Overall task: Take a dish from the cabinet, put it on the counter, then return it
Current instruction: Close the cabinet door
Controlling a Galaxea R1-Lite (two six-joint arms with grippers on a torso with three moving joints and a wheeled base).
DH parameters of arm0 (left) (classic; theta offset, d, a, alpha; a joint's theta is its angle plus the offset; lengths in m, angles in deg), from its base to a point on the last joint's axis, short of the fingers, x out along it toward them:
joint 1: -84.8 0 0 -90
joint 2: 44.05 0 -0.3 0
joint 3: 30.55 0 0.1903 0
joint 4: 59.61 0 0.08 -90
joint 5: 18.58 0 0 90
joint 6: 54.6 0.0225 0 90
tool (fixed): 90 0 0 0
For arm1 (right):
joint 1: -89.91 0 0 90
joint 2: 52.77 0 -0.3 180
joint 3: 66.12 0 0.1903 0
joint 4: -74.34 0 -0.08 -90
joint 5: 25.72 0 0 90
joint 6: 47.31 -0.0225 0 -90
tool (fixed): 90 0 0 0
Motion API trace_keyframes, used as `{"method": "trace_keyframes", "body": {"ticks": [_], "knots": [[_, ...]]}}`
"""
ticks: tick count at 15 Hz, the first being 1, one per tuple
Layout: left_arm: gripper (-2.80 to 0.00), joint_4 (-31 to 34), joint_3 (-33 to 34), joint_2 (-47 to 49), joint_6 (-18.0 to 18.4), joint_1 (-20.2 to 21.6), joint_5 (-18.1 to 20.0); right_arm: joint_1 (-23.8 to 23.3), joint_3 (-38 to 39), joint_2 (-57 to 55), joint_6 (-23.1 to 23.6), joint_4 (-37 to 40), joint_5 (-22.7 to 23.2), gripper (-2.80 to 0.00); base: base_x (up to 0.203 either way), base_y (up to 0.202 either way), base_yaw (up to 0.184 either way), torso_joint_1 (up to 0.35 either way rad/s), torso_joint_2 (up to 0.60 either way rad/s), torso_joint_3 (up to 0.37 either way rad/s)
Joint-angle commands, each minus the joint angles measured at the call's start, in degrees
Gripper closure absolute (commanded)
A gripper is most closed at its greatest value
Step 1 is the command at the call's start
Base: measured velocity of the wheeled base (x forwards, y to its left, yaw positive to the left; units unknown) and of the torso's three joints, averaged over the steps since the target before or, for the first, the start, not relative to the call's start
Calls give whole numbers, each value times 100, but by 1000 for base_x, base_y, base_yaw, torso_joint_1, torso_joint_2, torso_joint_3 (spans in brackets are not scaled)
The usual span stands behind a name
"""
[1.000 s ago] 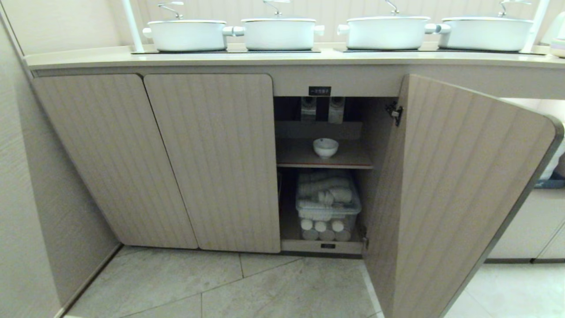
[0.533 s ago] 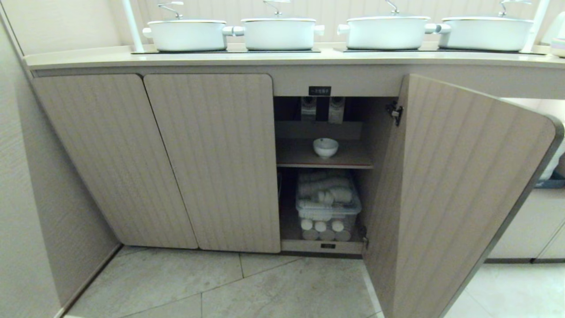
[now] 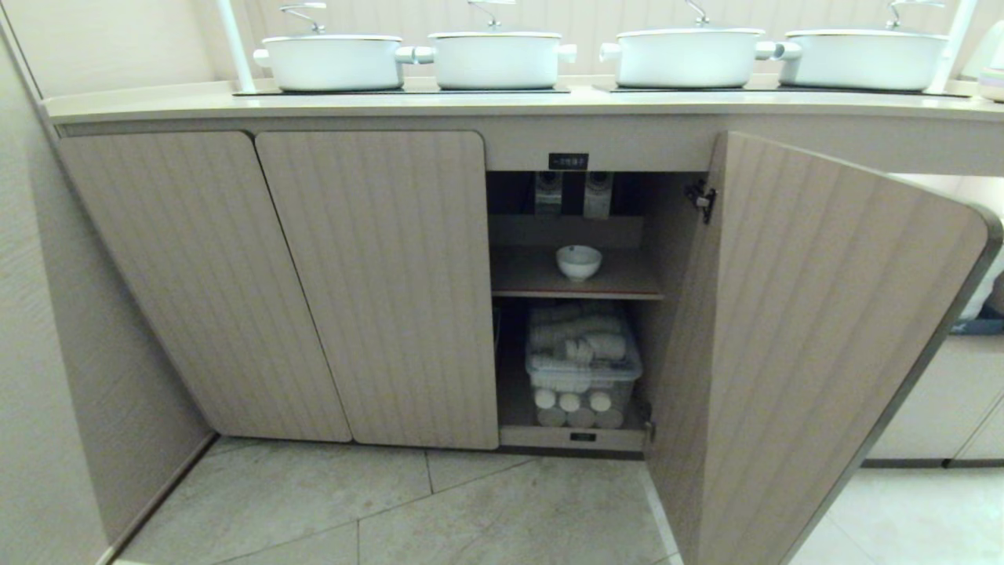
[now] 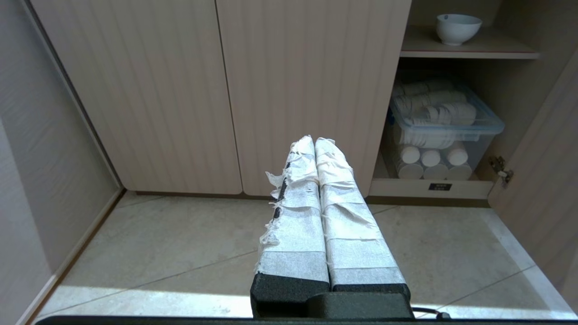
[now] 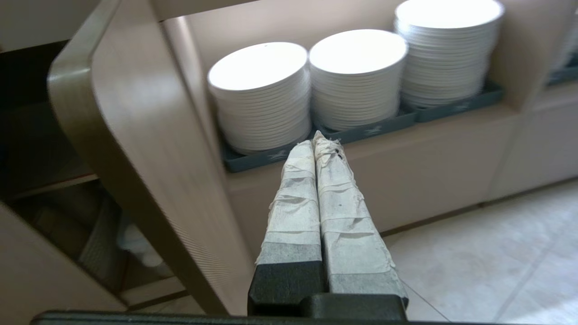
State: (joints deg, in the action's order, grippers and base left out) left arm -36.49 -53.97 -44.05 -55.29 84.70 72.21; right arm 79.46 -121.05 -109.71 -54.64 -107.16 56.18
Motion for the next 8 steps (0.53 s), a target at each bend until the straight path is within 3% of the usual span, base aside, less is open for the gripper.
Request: {"method": "trace_keyframes", "body": {"ticks": [1, 5, 8], "knots": [[0, -2, 3, 0, -8, 1, 0, -1, 22, -191, -6, -55, 122, 0, 0, 0, 0, 0, 0, 0], [0, -2, -3, 0, -4, 1, 0, 6, 236, -219, 11, -167, 643, 0, 0, 0, 0, 0, 0, 0], [0, -2, -4, 0, -2, 1, 0, 15, 520, -269, 4, -749, 1037, 0, 0, 0, 0, 0, 0, 0]]}}
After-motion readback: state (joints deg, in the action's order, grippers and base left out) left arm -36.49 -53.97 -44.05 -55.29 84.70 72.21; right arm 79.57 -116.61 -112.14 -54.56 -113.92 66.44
